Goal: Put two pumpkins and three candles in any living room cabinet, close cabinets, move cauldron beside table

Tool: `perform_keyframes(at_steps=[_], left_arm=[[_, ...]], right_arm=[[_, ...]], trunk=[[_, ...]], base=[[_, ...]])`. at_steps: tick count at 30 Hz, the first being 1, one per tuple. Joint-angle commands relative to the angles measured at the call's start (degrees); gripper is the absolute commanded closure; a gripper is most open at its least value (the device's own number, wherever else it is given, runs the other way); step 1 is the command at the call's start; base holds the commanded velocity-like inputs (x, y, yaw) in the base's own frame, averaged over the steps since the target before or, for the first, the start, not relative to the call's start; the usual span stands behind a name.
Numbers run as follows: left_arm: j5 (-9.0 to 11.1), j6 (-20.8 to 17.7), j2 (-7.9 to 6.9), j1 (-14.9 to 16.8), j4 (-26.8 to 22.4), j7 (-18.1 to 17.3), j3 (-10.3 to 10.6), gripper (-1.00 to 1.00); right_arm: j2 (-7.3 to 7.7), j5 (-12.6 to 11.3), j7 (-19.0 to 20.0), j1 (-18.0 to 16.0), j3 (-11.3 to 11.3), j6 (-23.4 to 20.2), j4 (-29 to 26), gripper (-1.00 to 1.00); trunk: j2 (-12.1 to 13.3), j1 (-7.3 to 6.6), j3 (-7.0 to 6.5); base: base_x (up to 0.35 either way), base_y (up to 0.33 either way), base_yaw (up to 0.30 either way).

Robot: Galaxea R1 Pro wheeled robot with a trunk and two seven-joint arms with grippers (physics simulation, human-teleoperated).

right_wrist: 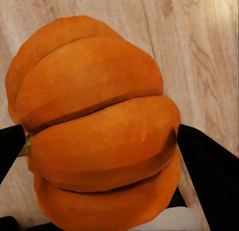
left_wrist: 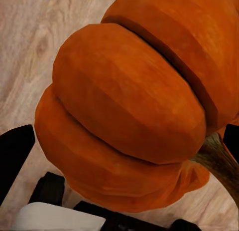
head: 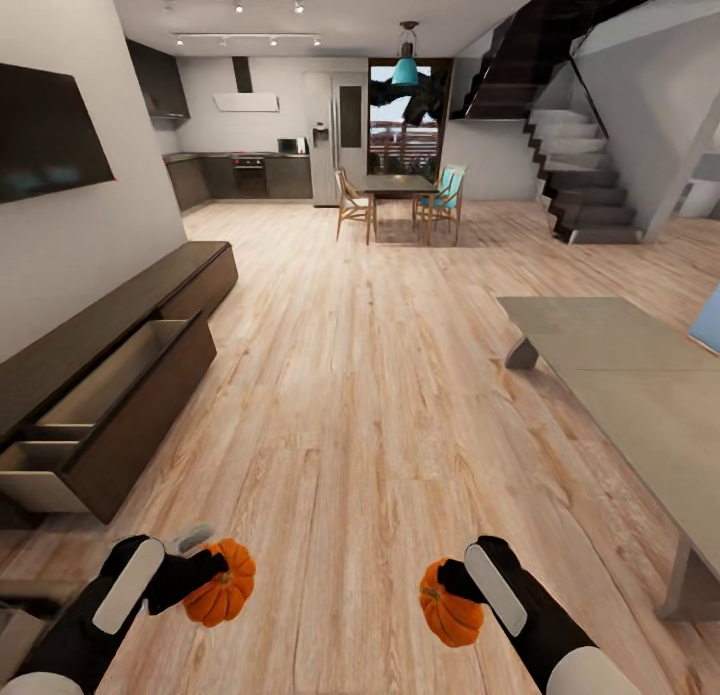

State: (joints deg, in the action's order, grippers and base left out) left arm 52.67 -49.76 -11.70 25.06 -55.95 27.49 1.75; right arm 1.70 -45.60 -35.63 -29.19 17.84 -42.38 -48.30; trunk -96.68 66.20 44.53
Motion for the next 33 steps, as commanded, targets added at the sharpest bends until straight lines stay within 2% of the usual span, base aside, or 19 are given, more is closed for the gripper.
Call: perform_keyframes(at_steps=[1, 2, 3, 5, 6, 7, 8, 11, 13, 15, 17, 20, 22, 29, 33], left_arm=[[-2.2, 1.2, 0.37, 1.0, 2.5, 1.1, 3.3, 1.00], [-3.7, 2.8, 0.76, 1.7, 4.2, 1.3, 4.7, 1.00], [-6.1, 5.8, 1.88, 2.5, 6.9, 1.4, 6.0, 1.00], [-10.3, 10.8, 3.62, 3.6, 12.2, 1.5, 6.9, 1.00], [-11.5, 12.8, 4.05, 4.0, 14.5, 1.5, 7.1, 1.00], [-12.7, 15.4, 4.54, 4.5, 17.1, 1.5, 7.2, 1.00], [-13.1, 16.6, 4.83, 4.7, 18.4, 1.5, 7.3, 1.00], [-13.6, 18.8, 5.26, 4.9, 21.5, 1.5, 7.5, 1.00], [-13.8, 22.3, 5.39, 5.0, 25.0, 1.4, 7.7, 1.00], [-13.8, 26.2, 5.53, 4.9, 27.8, 1.1, 7.9, 1.00], [-13.8, 29.6, 6.20, 4.9, 30.3, 0.9, 9.1, 1.00], [-13.7, 35.3, 7.79, 4.9, 34.0, 0.8, 14.1, 1.00], [-13.3, 36.6, 8.06, 4.9, 34.7, 0.7, 15.7, 1.00], [-12.9, 37.2, 8.21, 4.7, 35.0, 0.7, 16.6, 1.00], [-12.9, 37.3, 9.62, 4.4, 35.0, 0.7, 16.7, 1.00]], right_arm=[[0.08, -0.7, -0.7, -0.1, 0.4, 0.4, 0.2, 1.00], [0.09, -0.7, -0.8, -0.1, 0.5, 0.9, 0.4, 1.00], [0.10, -0.7, -0.7, -0.1, 0.6, 2.4, 1.4, 1.00], [0.13, -0.7, -0.2, -0.1, 1.7, 5.8, 4.0, 1.00], [0.14, -0.7, 0.1, -0.1, 2.7, 7.1, 4.7, 1.00], [0.14, -0.7, 0.9, -0.1, 4.7, 9.0, 5.3, 1.00], [0.17, -0.7, 1.8, -0.1, 6.2, 10.5, 5.6, 1.00], [0.22, -0.8, 5.1, -0.1, 11.9, 17.6, 8.4, 1.00], [0.23, -0.9, 8.2, -0.1, 16.1, 24.0, 14.7, 1.00], [0.18, -0.8, 11.6, -0.1, 17.5, 28.0, 20.8, 1.00], [0.16, -0.8, 13.8, -0.1, 17.9, 29.6, 24.3, 1.00], [0.20, -0.8, 15.8, 0.1, 18.1, 32.5, 26.7, 1.00], [0.17, -0.9, 16.1, 0.2, 18.2, 34.4, 27.1, 1.00], [0.15, -1.0, 16.4, 0.4, 18.3, 37.6, 27.2, 1.00], [0.15, -0.9, 16.5, 0.4, 18.3, 38.2, 27.2, 1.00]], trunk=[[0.0, -0.01, 0.05], [0.0, -0.01, 0.05], [0.0, -0.01, 0.05], [0.0, -0.01, 0.05], [0.0, -0.01, 0.05], [0.0, -0.01, 0.05], [0.0, -0.01, 0.05], [0.0, -0.01, 0.05], [0.0, -0.01, 0.05], [0.0, -0.01, 0.05], [0.0, -0.01, 0.05], [0.0, -0.01, 0.05], [0.0, -0.01, 0.05], [0.0, -0.01, 0.05], [0.0, -0.01, 0.05]], base=[[0.000, 0.000, 0.000], [0.000, 0.000, 0.000], [0.000, 0.000, 0.000], [0.000, 0.000, 0.000], [0.000, 0.000, 0.000], [0.000, 0.000, 0.000], [0.000, 0.000, 0.000], [0.000, 0.000, 0.000], [0.000, 0.000, 0.000], [0.000, 0.000, 0.000], [0.000, 0.000, 0.000], [0.000, 0.000, 0.000], [0.000, 0.000, 0.000], [0.000, 0.000, 0.000], [0.000, 0.000, 0.000]])
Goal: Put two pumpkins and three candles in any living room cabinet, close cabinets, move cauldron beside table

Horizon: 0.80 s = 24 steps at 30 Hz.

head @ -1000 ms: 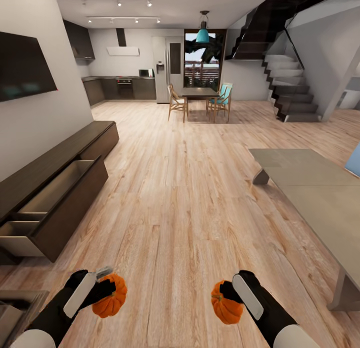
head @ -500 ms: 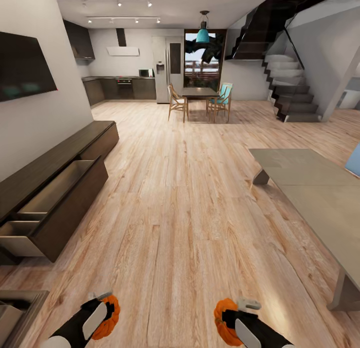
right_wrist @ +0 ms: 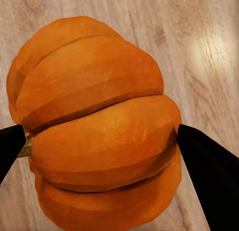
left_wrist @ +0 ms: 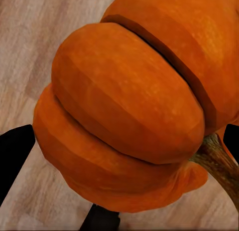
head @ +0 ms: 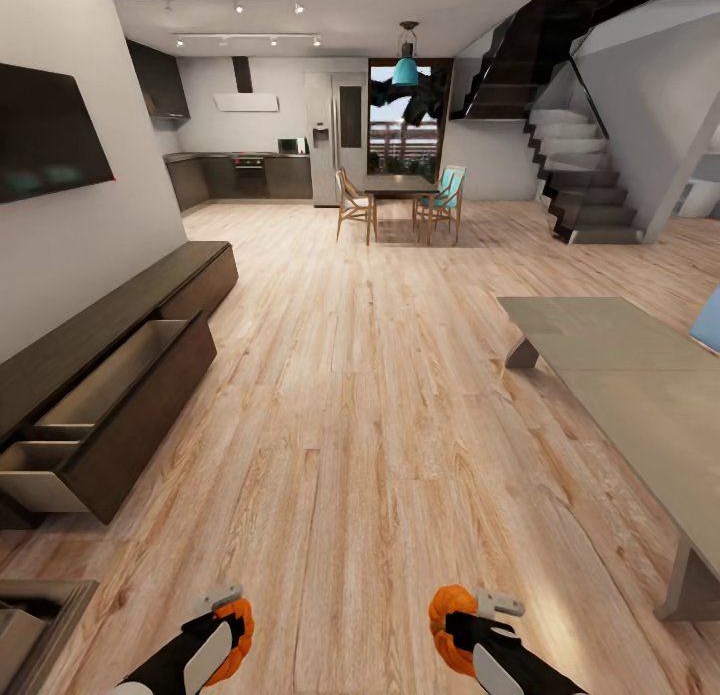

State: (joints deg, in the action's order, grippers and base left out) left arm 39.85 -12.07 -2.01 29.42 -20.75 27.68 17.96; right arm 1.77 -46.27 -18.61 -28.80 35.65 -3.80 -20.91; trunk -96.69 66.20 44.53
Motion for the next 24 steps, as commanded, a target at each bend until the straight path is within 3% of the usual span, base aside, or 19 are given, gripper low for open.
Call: perform_keyframes(at_steps=[1, 11, 16, 24], left_arm=[[-0.1, -0.3, 0.14, 0.0, 0.0, 0.5, 0.5, 1.00], [0.1, 2.3, 0.50, -0.1, 1.0, 0.4, 0.4, 1.00], [0.1, 2.4, 0.51, -0.1, 1.1, 0.4, 0.4, 1.00], [0.1, 2.4, 0.54, -0.1, 1.1, 0.4, 0.5, 1.00]], right_arm=[[0.07, -0.2, -0.5, 0.0, 0.5, -0.3, -0.2, 1.00], [-0.60, -0.2, -0.5, 0.0, 0.7, 1.3, -0.1, 1.00], [-1.63, -0.3, -0.5, 0.0, 3.2, 2.7, 0.0, 1.00], [-1.68, -0.3, -0.5, 0.0, 3.5, 2.8, 0.0, 1.00]], trunk=[[0.0, 0.00, 0.05], [0.0, 0.00, -0.68], [0.0, 0.00, -1.15], [0.0, 0.00, -1.91]], base=[[0.000, 0.000, 0.000], [0.000, 0.000, 0.000], [0.064, 0.000, 0.000], [0.107, 0.000, 0.039]])
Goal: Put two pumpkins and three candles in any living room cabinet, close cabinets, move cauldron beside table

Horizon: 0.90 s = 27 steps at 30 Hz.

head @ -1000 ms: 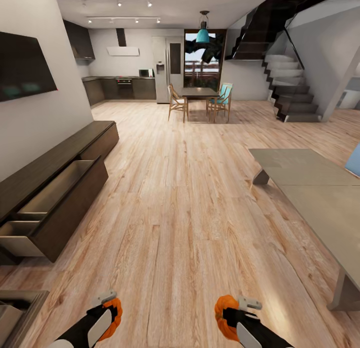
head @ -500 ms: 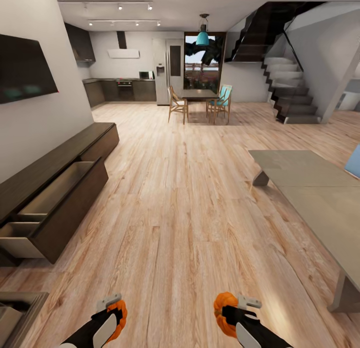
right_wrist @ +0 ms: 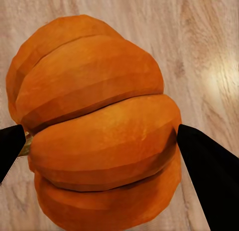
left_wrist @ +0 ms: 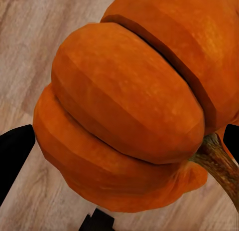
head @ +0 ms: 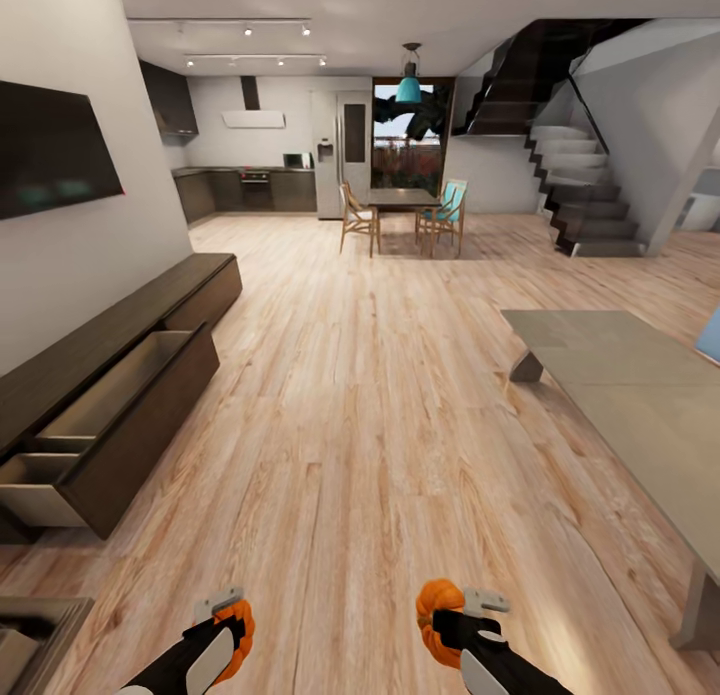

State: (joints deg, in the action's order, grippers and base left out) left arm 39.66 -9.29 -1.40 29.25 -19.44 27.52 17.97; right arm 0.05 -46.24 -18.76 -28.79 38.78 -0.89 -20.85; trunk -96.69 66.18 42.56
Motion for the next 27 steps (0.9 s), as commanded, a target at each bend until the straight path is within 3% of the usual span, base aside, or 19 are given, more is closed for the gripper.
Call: perform_keyframes(at_steps=[1, 13, 27], left_arm=[[0.2, -0.4, -0.06, 0.0, -0.2, 0.5, 0.5, 1.00], [-0.2, -0.3, 0.08, 0.0, 1.3, 0.4, 0.6, 1.00], [-0.4, -0.2, 0.08, 0.0, 1.5, 0.4, 0.5, 1.00]], right_arm=[[0.03, -0.3, -0.4, 0.0, 0.4, -0.1, -0.1, 1.00], [0.02, -0.4, -0.4, 0.0, 0.4, -0.2, -0.2, 1.00], [0.03, -0.4, -0.3, 0.0, 0.4, -0.1, -0.1, 1.00]], trunk=[[0.0, 0.01, -0.05], [0.0, 0.01, -1.03], [0.0, 0.01, -1.06]], base=[[0.127, 0.000, 0.064], [0.222, -0.028, 0.057], [0.296, -0.168, 0.001]])
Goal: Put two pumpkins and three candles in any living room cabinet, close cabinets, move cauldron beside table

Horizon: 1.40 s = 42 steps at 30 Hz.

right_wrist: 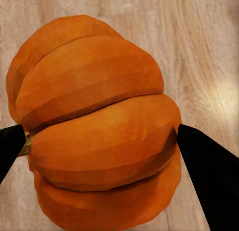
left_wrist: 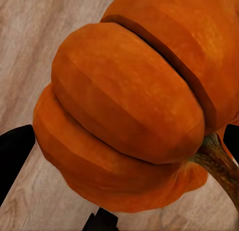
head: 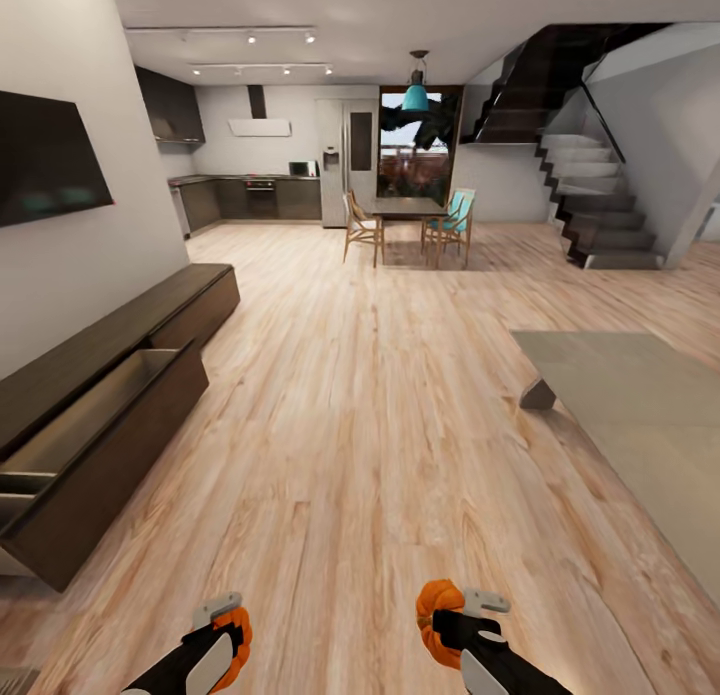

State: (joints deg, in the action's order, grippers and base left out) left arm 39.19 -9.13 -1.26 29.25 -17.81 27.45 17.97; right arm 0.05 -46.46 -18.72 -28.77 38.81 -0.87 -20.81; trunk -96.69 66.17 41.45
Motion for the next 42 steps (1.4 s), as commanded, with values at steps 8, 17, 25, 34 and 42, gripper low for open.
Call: perform_keyframes(at_steps=[8, 17, 25, 34, 42], left_arm=[[0.1, -0.3, -0.07, 0.0, 0.3, 0.5, 0.5, 1.00], [0.1, 1.4, -0.01, 0.0, 1.2, 0.5, 0.6, 1.00], [0.0, 1.6, -0.04, 0.0, 1.6, 0.5, 0.6, 1.00], [0.0, 1.7, -0.06, 0.0, 1.6, 0.5, 0.6, 1.00], [0.1, 2.1, -0.06, 0.0, 1.6, 0.5, 0.6, 1.00]], right_arm=[[0.01, -0.1, -0.4, -0.1, 0.4, -0.1, -0.1, 1.00], [-0.31, -0.1, -0.4, -0.1, 0.4, 0.0, -0.1, 1.00], [-0.31, -0.2, -0.4, -0.1, 0.4, 0.7, -0.1, 1.00], [-0.24, -0.3, -0.4, -0.1, 0.4, 1.4, -0.1, 1.00], [-0.27, -0.3, -0.4, -0.1, 0.4, 1.4, -0.1, 1.00]], trunk=[[0.0, 0.03, 0.05], [0.0, 0.03, 0.05], [0.0, 0.03, 0.05], [0.0, 0.03, 0.05], [0.0, 0.03, 0.05]], base=[[0.297, 0.102, 0.000], [0.327, 0.004, 0.000], [0.329, 0.000, 0.000], [0.329, 0.000, 0.000], [0.329, 0.000, 0.000]])
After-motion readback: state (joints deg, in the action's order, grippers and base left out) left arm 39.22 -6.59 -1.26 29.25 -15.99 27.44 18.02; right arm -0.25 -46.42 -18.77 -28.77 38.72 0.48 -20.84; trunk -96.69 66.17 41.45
